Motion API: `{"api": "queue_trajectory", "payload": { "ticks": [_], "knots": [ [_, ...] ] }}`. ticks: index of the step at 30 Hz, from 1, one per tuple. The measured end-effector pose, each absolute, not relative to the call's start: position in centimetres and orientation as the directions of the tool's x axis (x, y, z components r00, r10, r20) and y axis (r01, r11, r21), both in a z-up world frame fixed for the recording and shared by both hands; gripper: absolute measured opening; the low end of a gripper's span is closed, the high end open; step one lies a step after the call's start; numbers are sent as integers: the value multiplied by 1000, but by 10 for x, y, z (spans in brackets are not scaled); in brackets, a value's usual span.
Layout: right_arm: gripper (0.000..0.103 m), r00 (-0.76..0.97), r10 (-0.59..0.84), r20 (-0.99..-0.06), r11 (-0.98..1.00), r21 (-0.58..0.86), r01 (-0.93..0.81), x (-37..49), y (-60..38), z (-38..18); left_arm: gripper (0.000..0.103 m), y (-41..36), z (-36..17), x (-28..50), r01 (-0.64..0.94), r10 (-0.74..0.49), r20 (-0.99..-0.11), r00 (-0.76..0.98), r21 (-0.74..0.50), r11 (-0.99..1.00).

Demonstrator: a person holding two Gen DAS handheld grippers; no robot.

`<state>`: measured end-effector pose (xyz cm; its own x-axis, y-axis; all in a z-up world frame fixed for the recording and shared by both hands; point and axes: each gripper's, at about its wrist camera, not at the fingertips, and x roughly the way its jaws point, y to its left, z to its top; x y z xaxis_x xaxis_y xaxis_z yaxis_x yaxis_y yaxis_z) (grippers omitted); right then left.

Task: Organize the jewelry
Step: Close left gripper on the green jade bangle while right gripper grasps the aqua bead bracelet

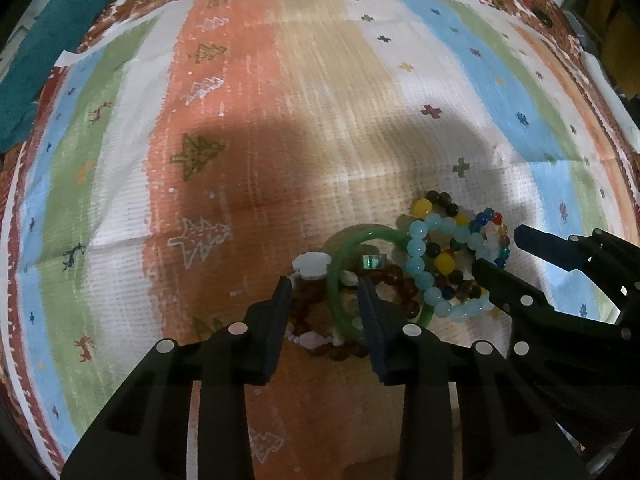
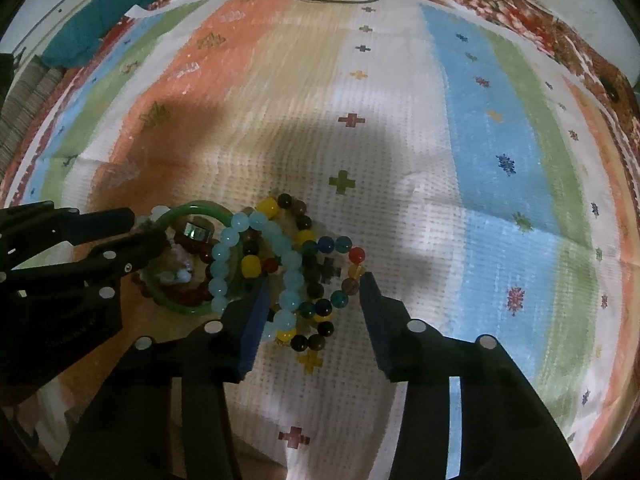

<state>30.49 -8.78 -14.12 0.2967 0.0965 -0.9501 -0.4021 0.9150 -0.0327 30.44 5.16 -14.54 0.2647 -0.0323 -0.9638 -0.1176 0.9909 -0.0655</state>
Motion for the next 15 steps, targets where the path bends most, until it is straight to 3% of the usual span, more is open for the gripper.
{"api": "queue_trajectory", "payload": {
  "ticks": [4,9,11,15],
  "knots": [
    [37,288,94,-953,914,-32,-405,308,-87,-146,24,46,-156,308,-100,-8,-969,249,-34,994],
    [19,287,96,-953,906,-36,-421,308,-84,-148,8,46,-157,309,-101,7,-968,252,-19,995],
    [12,296,94,-950,904,-44,-426,307,-83,-145,7,48,-156,309,-108,-3,-967,254,-32,994],
    [12,301,110,-947,903,-32,-429,306,-83,-140,7,47,-153,307,-108,-6,-965,261,-35,994]
  ]
}}
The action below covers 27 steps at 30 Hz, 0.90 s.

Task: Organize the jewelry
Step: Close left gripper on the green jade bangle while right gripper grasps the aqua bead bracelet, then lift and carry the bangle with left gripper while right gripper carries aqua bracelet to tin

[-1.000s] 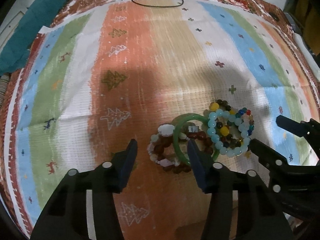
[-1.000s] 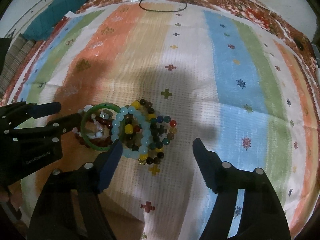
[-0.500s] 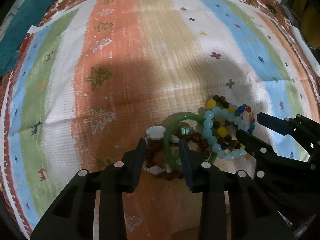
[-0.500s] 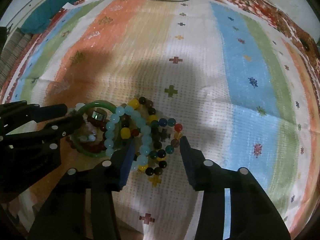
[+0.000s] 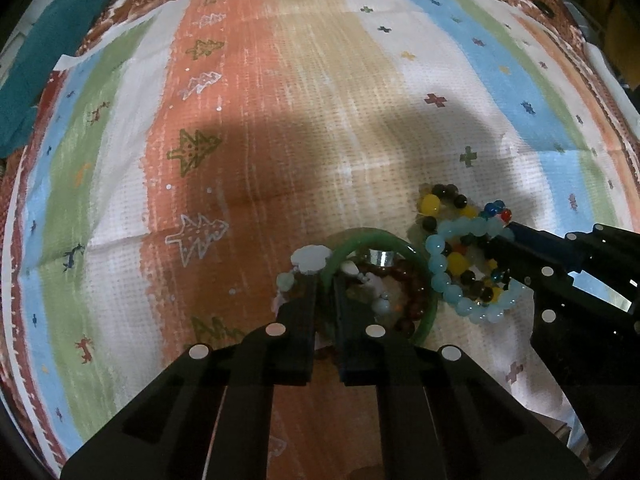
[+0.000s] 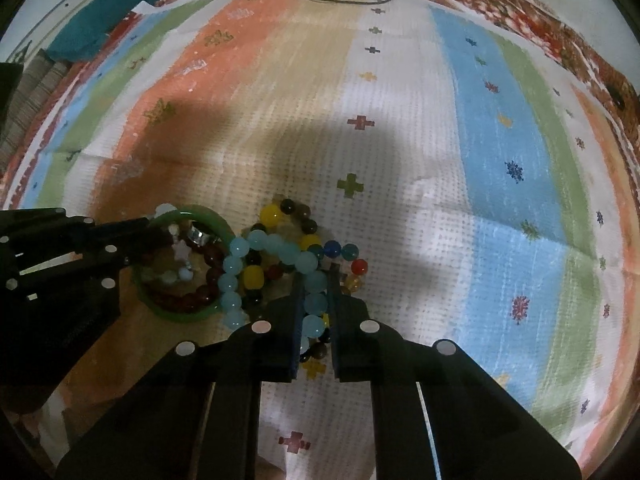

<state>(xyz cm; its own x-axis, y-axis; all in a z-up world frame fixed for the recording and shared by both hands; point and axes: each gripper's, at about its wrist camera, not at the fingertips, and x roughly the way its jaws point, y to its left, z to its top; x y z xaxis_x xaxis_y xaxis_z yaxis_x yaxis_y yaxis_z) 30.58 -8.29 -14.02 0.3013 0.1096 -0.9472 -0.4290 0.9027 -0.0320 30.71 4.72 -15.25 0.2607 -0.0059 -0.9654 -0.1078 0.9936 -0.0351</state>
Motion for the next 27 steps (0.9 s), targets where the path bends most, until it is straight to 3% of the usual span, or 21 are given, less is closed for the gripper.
{"api": "queue_trajectory", "payload": {
  "ticks": [27],
  "knots": [
    [12,436,197,-878,907,-6,-420,261,-98,-71,8,52,-80,249,-153,39,-915,401,-26,988]
  ]
}}
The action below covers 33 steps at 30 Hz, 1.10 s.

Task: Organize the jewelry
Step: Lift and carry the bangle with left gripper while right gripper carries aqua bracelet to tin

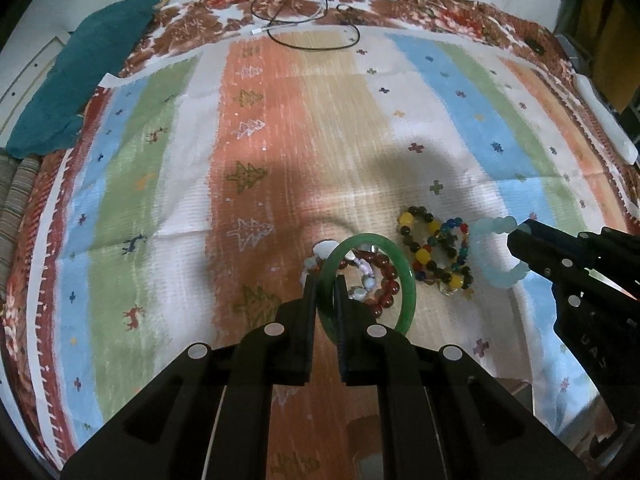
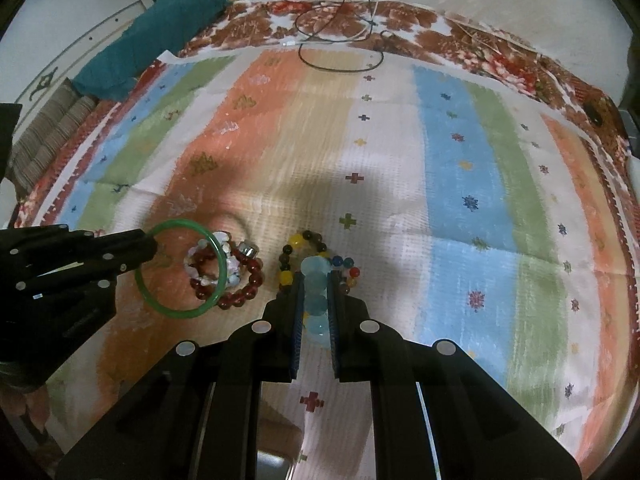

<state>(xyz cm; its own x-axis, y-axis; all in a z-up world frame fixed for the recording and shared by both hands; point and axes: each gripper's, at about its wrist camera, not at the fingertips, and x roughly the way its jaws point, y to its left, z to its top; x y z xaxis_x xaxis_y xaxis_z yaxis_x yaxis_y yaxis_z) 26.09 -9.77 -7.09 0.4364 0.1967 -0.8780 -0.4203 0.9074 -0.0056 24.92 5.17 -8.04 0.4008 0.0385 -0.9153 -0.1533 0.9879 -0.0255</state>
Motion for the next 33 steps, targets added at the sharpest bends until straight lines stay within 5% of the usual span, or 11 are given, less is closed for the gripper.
{"api": "queue_trajectory", "payload": {
  "ticks": [33],
  "knots": [
    [12,541,274,-795,886,-11,-464,177,-109,-23,8,22,-34,160,-140,38,-854,519,-41,989]
  ]
}}
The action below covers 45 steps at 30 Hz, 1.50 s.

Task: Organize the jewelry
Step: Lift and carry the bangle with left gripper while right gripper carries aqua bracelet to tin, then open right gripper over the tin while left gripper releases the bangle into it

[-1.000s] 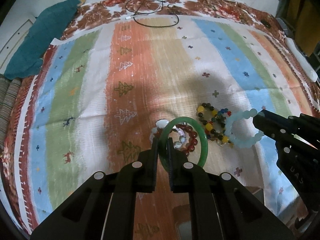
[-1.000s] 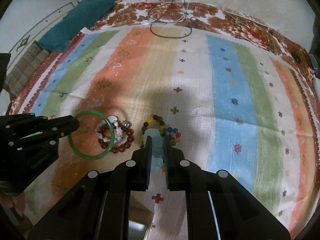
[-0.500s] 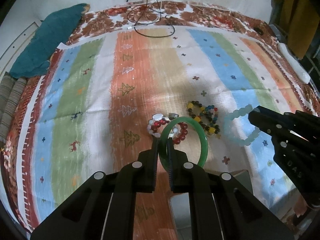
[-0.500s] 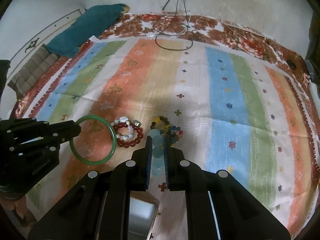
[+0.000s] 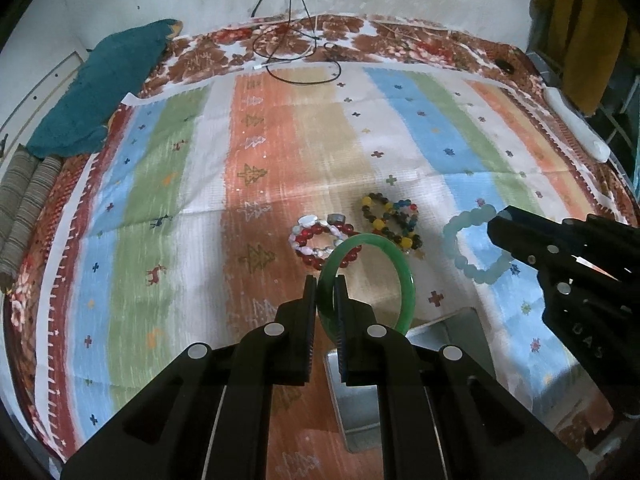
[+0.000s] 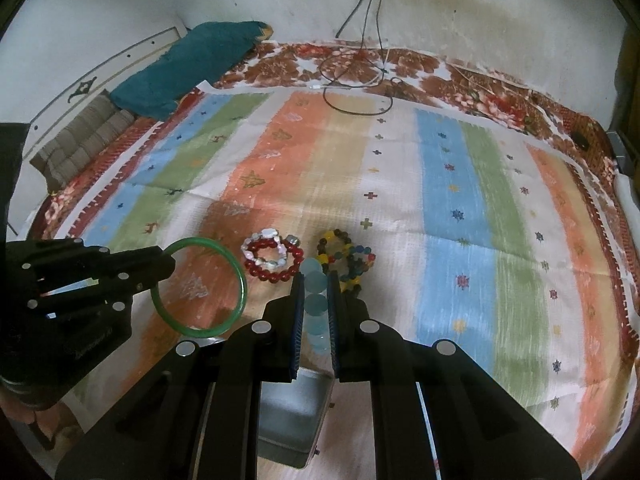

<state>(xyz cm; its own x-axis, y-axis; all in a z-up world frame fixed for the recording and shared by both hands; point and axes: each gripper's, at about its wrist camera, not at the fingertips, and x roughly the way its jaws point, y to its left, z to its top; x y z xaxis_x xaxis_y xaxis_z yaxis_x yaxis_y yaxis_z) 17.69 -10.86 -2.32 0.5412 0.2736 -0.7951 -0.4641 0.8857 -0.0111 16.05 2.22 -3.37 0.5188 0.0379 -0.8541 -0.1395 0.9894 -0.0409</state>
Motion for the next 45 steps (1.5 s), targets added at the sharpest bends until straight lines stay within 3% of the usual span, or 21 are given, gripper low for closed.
{"api": "queue_trajectory", "payload": {
  "ticks": [29,32,33,35,41,45],
  "knots": [
    [12,506,317,-802,867,28,-498,129,-119,-28,9,3,-33,106,-97,25,-844,535,-32,995],
    [15,511,295,-807,882,25,-470,130,-121,-31,23,3,-37,106,-110,44,-853,520,-15,994],
    [25,516,286,-807,888,21,-459,131,-122,-31,25,3,-37,106,-116,56,-851,522,-6,993],
    [34,520,274,-809,897,19,-443,133,-125,-31,25,6,-37,106,-128,55,-854,518,-13,992],
    [34,507,251,-825,911,24,-412,141,-129,-37,34,16,-38,111,-161,68,-860,506,-16,987],
    [40,497,243,-833,912,23,-409,144,-130,-39,41,24,-39,115,-182,75,-863,500,-20,983]
  ]
}}
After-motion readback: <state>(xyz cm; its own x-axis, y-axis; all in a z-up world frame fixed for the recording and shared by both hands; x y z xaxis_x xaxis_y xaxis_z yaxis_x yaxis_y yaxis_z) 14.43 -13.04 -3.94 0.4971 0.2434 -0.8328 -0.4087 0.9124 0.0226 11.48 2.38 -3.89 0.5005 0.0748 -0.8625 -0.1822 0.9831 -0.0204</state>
